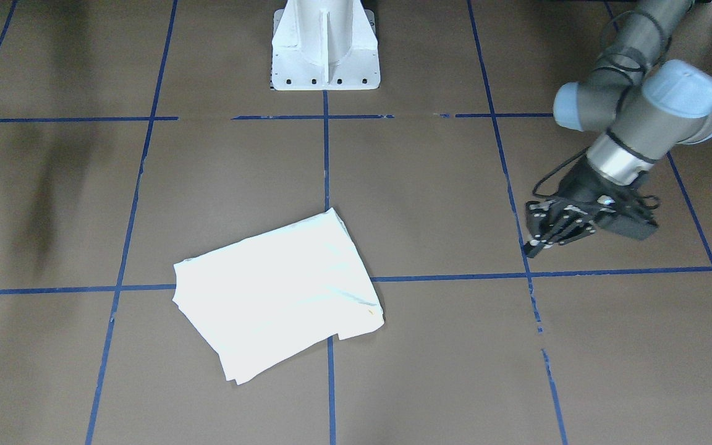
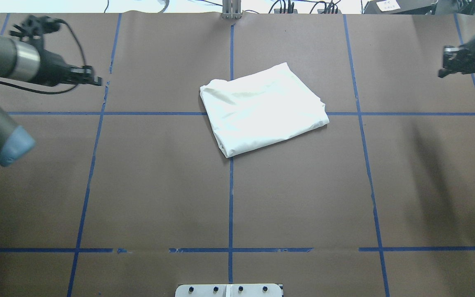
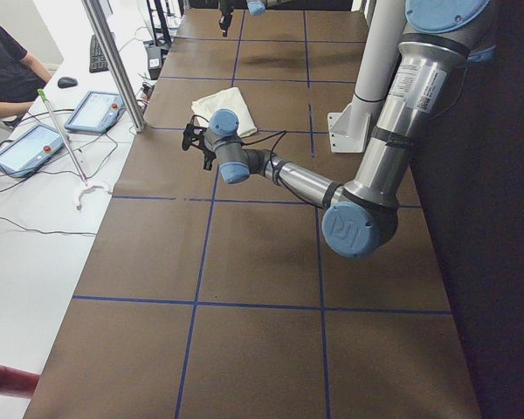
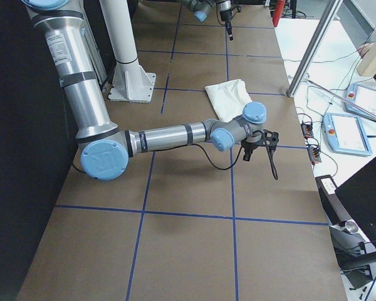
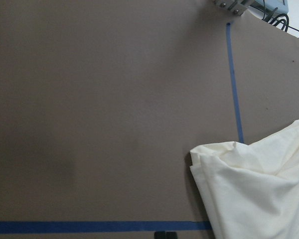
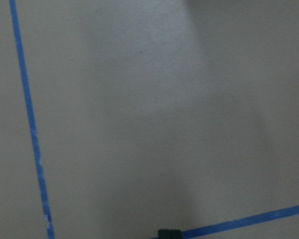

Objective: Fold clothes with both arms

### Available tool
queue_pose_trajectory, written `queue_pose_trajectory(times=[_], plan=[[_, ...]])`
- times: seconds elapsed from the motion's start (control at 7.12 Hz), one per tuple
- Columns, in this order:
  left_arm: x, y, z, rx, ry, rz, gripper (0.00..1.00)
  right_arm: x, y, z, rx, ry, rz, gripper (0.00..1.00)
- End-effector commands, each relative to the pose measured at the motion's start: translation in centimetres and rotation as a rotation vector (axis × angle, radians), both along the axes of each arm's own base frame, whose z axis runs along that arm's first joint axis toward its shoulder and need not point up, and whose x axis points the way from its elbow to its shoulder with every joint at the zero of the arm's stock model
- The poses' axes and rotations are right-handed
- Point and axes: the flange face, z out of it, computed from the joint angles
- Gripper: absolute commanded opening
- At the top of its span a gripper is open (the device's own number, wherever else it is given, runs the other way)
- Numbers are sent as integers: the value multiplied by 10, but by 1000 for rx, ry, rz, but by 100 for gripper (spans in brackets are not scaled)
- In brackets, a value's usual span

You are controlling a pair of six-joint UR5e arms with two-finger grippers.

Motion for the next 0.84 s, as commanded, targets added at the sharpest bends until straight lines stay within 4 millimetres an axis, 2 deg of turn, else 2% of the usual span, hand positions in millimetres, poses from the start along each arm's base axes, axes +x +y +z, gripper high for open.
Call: queue_pose_trajectory(times=[0.0, 0.14, 0.28, 0.42, 0.56, 0.7], plan=[[-119, 14, 85, 89, -205, 14, 0, 84, 49, 80, 56, 72, -89, 0], [-176, 16, 107, 93, -347, 52, 0, 114, 59, 95, 65, 95, -129, 14], [-229, 10, 125, -12, -461, 114, 34, 134, 69, 102, 58, 97, -172, 54], [-268, 8, 129, -157, -410, 160, 99, 148, 77, 90, 26, 91, -158, 100], [-280, 35, 137, -214, -346, 192, 100, 151, 102, 91, 11, 95, -165, 100], [-279, 81, 173, -204, -358, 230, 100, 152, 119, 102, 20, 96, -198, 100]])
